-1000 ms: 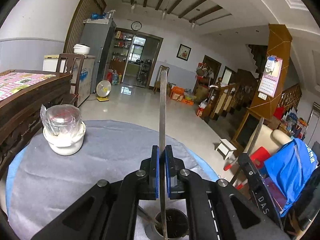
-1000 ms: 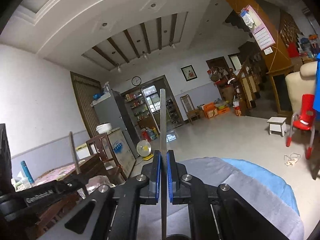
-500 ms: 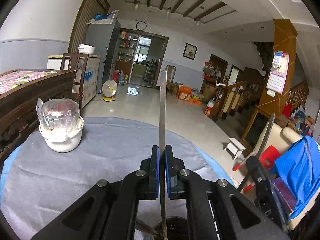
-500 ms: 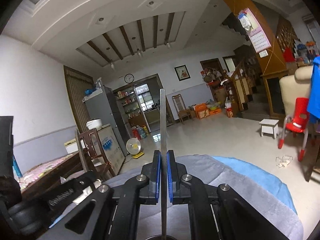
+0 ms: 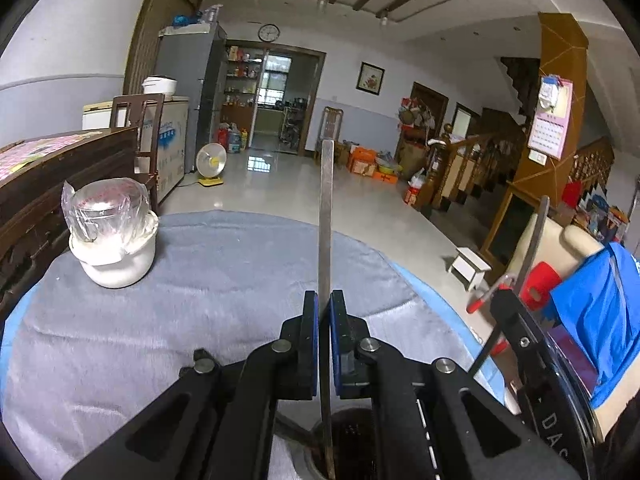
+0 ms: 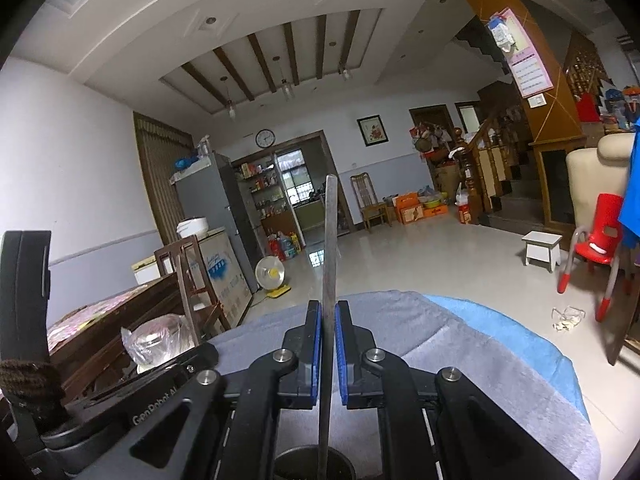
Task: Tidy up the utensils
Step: 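Open the left tool over the cup while the right tool releases its chopstick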
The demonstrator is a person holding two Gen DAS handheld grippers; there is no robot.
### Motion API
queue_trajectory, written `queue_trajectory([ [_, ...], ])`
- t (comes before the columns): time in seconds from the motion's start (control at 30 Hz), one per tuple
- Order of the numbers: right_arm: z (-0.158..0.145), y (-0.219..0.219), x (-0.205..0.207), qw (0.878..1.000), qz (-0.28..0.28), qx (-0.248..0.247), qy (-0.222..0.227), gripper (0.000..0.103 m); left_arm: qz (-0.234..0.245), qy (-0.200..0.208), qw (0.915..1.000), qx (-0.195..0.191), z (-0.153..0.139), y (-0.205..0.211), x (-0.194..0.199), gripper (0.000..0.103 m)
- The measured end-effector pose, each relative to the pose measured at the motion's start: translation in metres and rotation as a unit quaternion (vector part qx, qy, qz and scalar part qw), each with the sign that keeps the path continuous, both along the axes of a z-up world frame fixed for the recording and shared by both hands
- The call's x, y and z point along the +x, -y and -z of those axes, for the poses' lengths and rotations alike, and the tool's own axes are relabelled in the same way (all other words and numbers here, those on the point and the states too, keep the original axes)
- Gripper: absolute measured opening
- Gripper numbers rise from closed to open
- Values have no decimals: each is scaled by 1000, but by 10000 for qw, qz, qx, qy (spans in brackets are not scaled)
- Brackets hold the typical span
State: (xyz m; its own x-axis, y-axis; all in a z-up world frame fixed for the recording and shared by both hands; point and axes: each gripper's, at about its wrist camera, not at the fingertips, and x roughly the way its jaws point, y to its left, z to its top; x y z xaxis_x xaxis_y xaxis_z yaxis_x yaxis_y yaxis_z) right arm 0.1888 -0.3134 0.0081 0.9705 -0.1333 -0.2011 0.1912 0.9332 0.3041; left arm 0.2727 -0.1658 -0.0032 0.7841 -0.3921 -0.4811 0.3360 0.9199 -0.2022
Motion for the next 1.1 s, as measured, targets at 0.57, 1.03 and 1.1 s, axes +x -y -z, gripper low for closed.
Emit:
queue_trajectory([
  [0.57,-3,-4,-13,9941,-636,9,-878,13,-207,190,9991,330,-38,-63,-60,51],
  [1.03,-37,-20,-106,9990,-384,-211,-123,13,-768,-611,9898,1036,-3,-136,-112,66],
  [1.1,-37,-27,-118,9982,-474,-338,-169,13,-871,-734,9868,1152,2,-142,-115,66],
])
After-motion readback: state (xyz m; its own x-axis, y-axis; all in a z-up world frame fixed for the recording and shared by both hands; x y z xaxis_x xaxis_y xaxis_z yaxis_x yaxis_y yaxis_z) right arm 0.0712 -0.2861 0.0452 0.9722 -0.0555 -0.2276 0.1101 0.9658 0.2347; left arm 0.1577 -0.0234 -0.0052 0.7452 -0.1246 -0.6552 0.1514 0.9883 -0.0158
